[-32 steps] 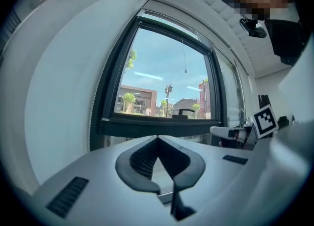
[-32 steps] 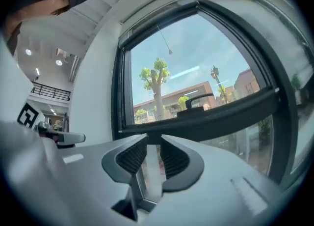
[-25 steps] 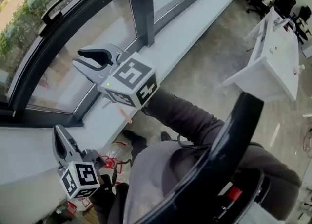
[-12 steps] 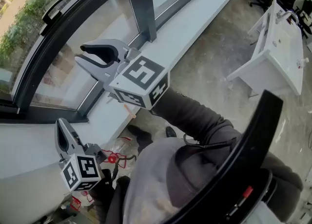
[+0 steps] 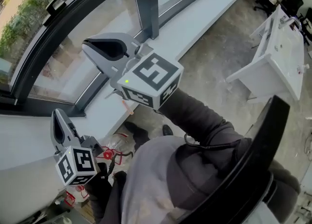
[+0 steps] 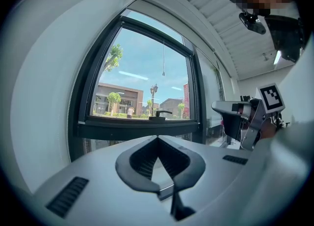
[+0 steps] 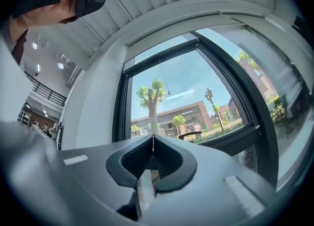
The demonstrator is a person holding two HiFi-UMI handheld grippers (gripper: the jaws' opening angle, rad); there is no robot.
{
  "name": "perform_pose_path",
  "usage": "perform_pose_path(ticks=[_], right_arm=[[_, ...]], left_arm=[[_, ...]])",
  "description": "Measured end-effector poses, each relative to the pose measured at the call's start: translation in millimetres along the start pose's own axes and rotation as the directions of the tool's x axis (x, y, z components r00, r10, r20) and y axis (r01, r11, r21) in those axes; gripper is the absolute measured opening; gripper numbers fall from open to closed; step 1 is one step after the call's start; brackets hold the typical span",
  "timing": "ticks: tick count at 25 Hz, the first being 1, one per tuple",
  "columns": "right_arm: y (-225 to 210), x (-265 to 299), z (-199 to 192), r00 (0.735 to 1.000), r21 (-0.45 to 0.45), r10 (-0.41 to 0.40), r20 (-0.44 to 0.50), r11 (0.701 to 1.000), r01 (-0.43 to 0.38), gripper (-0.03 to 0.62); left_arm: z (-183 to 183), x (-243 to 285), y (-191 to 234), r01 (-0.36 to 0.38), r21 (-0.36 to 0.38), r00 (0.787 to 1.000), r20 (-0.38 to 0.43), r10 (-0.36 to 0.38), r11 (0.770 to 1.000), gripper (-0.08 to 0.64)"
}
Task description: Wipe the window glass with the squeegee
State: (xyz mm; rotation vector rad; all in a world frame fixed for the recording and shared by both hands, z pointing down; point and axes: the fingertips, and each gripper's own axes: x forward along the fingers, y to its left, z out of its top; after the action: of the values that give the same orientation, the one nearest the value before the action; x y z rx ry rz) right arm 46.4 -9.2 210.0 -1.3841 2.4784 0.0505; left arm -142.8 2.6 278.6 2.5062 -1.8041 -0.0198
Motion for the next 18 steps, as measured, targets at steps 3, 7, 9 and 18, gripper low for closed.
perform_pose_path(ticks=[3,7,9,18], right_arm=[[2,-3,2,1.0,0.0,0.004,0.002,1.0,-0.004,0.009],[0,-5,2,1.0,0.005,0.003,0.004,1.0,-0.003,0.011],[-1,-7,3,1.0,0.009,0.003,0.004,1.0,-0.003,0.009],[-9,-18,10,1.0,0.019,-0.006,0.018,1.0,0.006,0.009]], left_arm=[[-1,-2,-4,0.004,-0.005,1.0,0.0,-0.004,1.0,-0.005],[-2,-3,-6,-0.001,-0.005,1.0,-0.001,0.001,1.0,-0.005],[-3,-4,-7,-0.002,-0.005,1.0,-0.005,0.002,1.0,-0.005],[-2,-3,-21,0.011,0.006,1.0,-0.009,-0.011,1.0,-0.005]])
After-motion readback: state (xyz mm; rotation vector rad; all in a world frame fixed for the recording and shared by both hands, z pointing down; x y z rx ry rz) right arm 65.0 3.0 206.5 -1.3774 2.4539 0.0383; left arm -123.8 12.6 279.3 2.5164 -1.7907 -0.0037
